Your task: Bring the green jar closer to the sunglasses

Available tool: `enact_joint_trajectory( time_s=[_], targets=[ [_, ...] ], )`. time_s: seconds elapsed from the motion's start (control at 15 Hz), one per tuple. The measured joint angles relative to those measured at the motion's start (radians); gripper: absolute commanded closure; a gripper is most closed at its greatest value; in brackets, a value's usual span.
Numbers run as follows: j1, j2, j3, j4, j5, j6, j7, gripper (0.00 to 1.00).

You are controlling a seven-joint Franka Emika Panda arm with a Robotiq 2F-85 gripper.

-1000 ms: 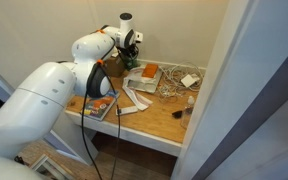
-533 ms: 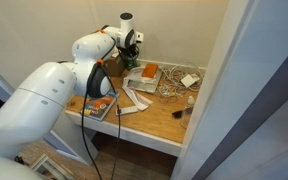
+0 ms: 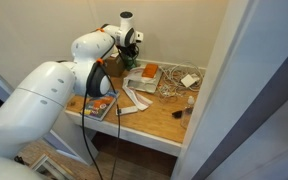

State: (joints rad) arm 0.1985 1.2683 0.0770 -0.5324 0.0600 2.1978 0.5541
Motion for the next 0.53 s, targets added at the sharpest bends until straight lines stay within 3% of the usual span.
enact_joint_trajectory(
  time_s=[0.53],
  targets=[
    [-0.004, -0.058, 0.000, 0.013, 0.001, -0.091, 0.014, 0.97]
  ],
)
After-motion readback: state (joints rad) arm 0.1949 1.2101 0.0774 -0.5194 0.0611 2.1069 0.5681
